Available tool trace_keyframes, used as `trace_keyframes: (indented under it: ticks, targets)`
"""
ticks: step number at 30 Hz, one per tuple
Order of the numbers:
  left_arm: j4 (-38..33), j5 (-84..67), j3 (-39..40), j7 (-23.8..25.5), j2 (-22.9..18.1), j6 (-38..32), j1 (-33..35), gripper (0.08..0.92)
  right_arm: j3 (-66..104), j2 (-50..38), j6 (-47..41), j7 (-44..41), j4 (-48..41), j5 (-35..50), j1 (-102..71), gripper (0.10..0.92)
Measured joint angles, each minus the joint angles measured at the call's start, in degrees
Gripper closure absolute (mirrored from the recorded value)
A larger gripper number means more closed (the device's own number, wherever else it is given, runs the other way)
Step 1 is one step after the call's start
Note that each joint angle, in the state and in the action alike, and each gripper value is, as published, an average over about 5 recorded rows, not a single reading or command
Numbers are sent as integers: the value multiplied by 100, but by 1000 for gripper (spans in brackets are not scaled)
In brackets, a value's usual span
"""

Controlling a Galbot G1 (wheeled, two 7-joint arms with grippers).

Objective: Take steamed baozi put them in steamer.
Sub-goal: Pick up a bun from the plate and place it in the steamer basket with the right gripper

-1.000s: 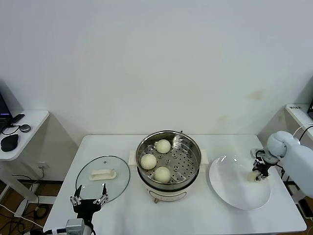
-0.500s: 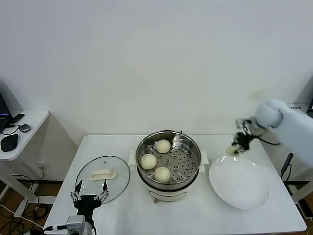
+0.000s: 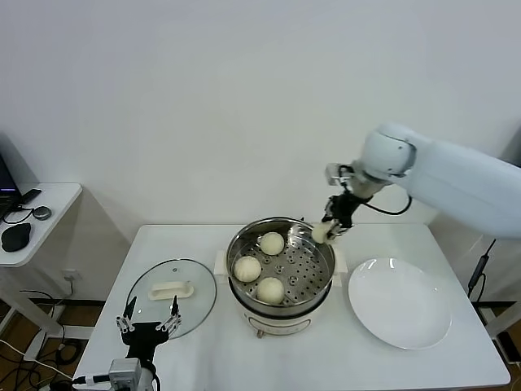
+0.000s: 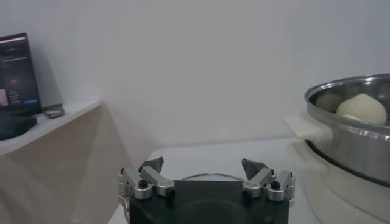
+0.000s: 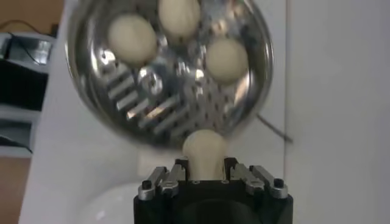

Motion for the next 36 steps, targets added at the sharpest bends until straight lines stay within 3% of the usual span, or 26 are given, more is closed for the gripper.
trace_keyframes:
  ticks: [27, 30, 36]
  targets:
    - [60, 0, -23, 27, -20, 3, -40, 177, -255, 784, -403, 626, -286, -531, -840, 641]
    - [62, -1, -28, 28, -18, 4, -40, 177, -256, 781, -414, 623, -284, -584, -864, 605]
    - [54, -1, -20, 30, -29, 4, -40, 177, -259, 734, -427, 635, -243, -614, -871, 441]
